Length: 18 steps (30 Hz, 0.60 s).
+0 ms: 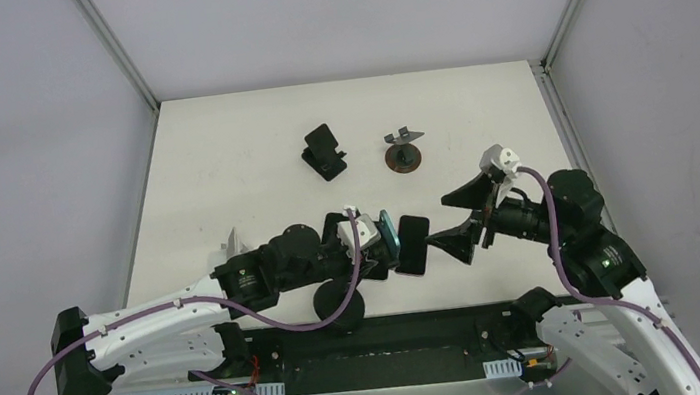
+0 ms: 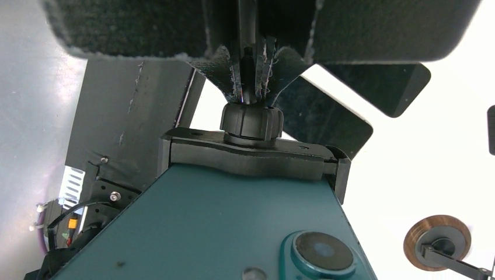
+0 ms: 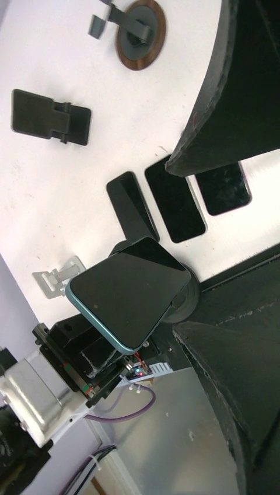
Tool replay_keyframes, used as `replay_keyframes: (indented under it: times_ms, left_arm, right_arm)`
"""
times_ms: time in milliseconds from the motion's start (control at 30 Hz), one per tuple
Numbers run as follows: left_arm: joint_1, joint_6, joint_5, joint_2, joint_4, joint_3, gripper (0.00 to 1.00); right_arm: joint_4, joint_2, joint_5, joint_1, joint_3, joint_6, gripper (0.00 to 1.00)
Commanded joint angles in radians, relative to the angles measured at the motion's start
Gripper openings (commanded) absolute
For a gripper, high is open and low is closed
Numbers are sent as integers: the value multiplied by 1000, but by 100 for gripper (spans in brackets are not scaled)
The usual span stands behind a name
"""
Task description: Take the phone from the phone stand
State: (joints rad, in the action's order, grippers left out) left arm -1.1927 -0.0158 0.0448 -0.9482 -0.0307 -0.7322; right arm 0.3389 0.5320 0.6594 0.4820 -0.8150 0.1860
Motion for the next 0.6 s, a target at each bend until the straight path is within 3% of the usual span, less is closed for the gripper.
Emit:
replay_keyframes:
  times_ms: [0,100,233,567]
  left_arm:
    - [-10,37,6,25,115,-65,0]
    - [-9,36,8,31,115,-65,0]
    - [-10,42,43,49,117,-62,0]
    - [-9,69,255,42,116,-87,0]
  right_arm:
    - [133,68,-76,3,-118,-62,99]
    - [198,102,-46,4,-155,0,99]
    - [56,26,33,4,-38,37,99]
    - [-47,24,404,17,28,234,99]
